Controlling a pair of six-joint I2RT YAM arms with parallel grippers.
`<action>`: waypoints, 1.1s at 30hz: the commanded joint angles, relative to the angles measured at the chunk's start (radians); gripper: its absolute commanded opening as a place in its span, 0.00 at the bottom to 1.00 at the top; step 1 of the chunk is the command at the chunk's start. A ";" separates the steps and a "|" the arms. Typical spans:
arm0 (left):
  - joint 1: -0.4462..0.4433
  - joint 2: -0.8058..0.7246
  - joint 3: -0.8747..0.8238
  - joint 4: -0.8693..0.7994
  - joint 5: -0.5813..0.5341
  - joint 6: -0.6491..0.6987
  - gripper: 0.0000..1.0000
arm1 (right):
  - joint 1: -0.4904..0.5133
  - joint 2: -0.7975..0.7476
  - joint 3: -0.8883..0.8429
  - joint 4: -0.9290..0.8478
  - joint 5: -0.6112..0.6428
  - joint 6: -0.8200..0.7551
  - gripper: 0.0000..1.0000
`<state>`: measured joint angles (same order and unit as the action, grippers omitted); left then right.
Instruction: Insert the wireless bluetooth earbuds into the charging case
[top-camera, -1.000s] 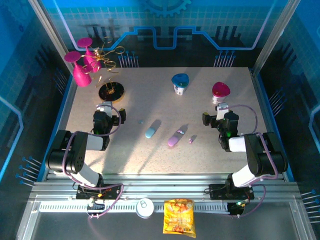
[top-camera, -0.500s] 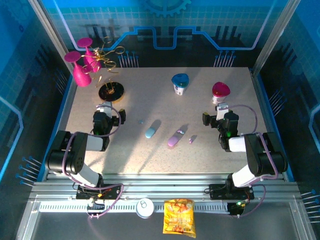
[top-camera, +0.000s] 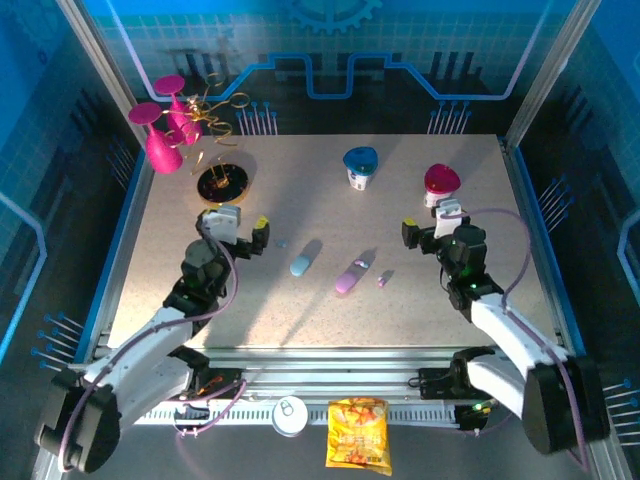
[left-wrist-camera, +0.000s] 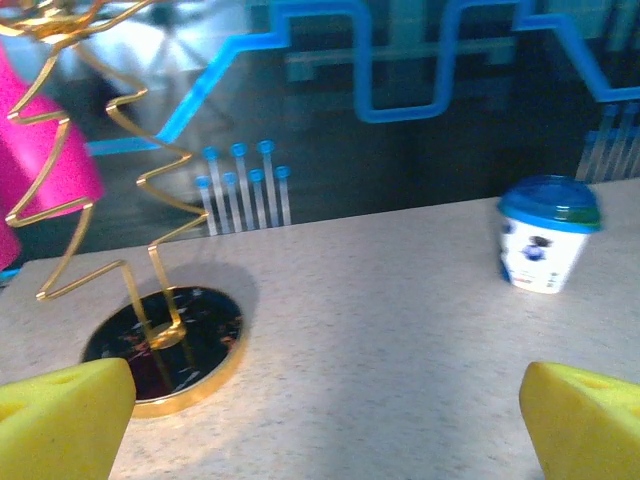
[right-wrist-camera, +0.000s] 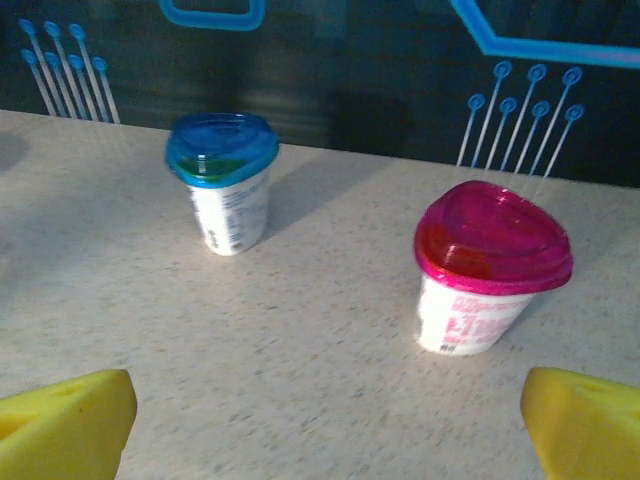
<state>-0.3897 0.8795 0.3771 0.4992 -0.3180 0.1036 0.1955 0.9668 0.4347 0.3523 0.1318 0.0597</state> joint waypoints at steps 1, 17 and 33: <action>-0.089 -0.041 0.023 -0.167 -0.008 -0.027 0.99 | 0.043 -0.118 0.060 -0.361 -0.001 0.128 1.00; -0.540 0.308 0.006 0.135 0.043 -0.115 0.99 | 0.158 -0.437 -0.031 -0.638 -0.118 0.383 1.00; -0.454 0.833 0.087 0.458 0.252 -0.209 0.95 | 0.170 -0.336 -0.010 -0.596 -0.152 0.358 1.00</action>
<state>-0.8761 1.6829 0.4446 0.8452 -0.1234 -0.0799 0.3489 0.6262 0.4076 -0.2729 -0.0086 0.4152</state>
